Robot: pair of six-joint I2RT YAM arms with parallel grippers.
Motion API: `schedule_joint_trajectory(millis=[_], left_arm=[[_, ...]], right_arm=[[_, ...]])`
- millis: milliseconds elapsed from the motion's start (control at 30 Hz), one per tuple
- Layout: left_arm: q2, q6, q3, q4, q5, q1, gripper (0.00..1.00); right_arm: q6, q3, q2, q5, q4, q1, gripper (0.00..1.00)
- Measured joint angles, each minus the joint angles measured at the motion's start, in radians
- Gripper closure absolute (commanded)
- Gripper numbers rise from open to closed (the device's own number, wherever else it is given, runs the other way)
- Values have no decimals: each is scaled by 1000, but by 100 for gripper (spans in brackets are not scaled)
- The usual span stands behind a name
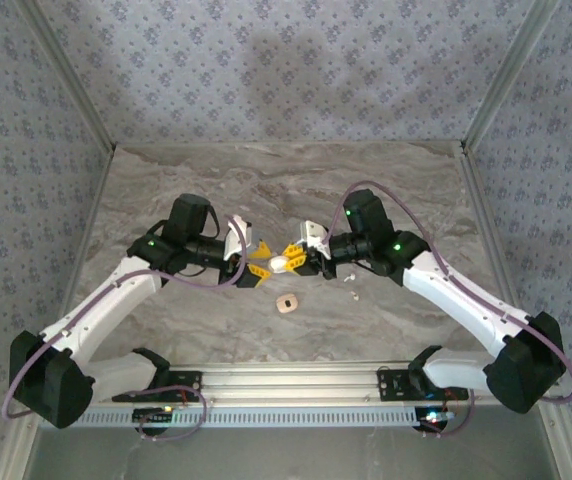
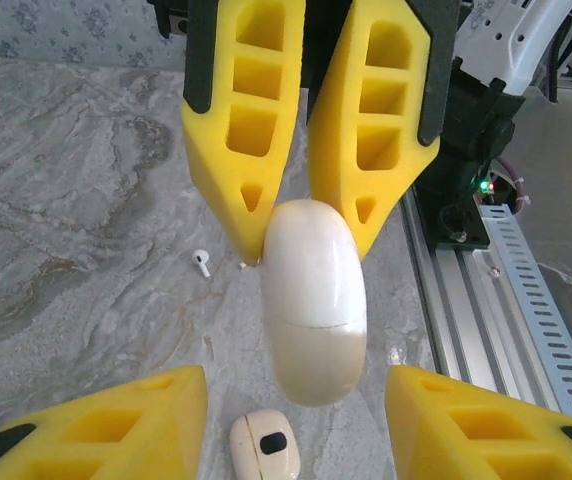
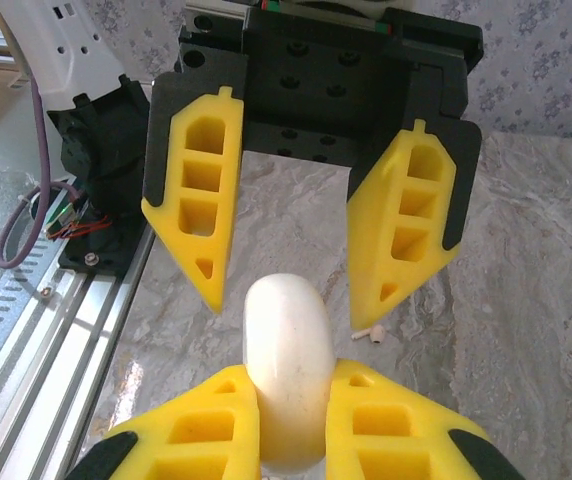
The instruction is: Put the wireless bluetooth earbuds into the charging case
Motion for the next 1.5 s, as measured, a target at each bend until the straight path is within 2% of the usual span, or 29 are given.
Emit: schedule_joint_trajectory(millis=[267,433,533,633,767,1367,1500], left_arm=[[0,-3,-5,19,1,-10,55],[0,-8,-5,23,5,-10,71],[0,-5,-5,25,3,-10,75],[0,-2,-5,26,1,-10,77],[0,-2,-5,28,0,-10,77],[0,3,-8,13,-14,-10,79],[-1,-39,-39,73,-15,-9,78]], right_arm=[[14,6,19,-11,36,6,86],[25,11,27,-11,49,11,86],[30,11,29,-11,52,11,82],[50,11,31,-7,55,11,68],[68,12,31,5,74,12,63],[178,12,32,61,159,-73,60],[212,6,23,62,185,-77,59]])
